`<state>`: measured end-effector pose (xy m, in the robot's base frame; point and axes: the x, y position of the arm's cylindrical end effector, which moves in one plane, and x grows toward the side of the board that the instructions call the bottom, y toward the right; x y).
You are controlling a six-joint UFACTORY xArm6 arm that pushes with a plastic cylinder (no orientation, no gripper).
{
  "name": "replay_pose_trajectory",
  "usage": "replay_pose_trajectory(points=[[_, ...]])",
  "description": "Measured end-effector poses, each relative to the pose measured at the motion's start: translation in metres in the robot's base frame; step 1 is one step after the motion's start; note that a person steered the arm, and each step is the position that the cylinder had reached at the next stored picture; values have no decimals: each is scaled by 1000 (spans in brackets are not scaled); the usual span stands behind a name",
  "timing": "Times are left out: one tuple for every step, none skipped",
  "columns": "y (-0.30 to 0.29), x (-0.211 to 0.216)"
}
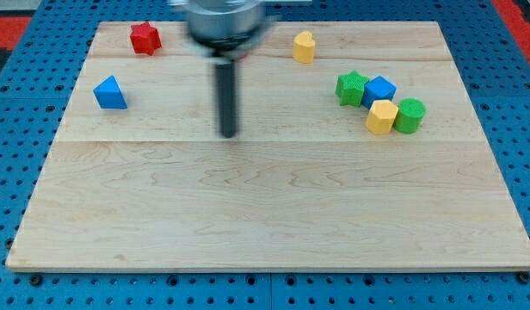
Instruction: Place the blue triangle vertically to the bottom of the red circle
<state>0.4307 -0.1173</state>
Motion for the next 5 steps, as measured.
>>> replay_pose_trajectory(points=[[-146, -16], [-188, -50], [-147, -52], [-77, -51], [-148, -55]])
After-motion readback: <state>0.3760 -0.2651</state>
